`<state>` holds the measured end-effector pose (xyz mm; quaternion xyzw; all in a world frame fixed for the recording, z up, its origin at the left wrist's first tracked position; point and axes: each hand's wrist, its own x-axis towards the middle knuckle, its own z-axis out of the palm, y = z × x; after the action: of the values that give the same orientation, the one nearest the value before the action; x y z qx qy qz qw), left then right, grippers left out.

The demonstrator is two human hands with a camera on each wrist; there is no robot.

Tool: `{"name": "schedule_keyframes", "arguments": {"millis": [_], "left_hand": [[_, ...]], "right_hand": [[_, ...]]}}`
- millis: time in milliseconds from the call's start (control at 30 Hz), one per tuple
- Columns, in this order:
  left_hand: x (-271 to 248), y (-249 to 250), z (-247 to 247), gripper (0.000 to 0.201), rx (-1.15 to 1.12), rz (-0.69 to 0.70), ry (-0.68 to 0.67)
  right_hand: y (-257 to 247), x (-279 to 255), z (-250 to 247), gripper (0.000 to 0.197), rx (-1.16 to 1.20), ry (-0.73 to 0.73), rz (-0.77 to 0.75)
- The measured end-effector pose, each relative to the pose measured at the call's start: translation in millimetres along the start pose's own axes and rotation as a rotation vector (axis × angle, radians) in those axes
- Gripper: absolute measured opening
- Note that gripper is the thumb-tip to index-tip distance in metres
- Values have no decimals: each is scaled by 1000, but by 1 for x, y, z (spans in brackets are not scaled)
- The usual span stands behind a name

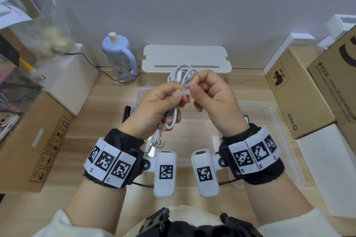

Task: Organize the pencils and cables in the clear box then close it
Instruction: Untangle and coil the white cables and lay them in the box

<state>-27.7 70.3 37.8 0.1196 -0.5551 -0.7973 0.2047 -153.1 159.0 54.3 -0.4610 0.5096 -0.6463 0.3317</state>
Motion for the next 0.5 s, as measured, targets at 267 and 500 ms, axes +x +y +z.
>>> {"name": "schedule_keyframes", "arguments": {"millis": [267,500], "left_hand": [[4,-1,7,28,346,-19,270],[6,-4,5,14,442,95,357]], "right_hand": [[5,1,4,30,-583,130,-67],[3,-1,11,46,-765,44,-36]]}}
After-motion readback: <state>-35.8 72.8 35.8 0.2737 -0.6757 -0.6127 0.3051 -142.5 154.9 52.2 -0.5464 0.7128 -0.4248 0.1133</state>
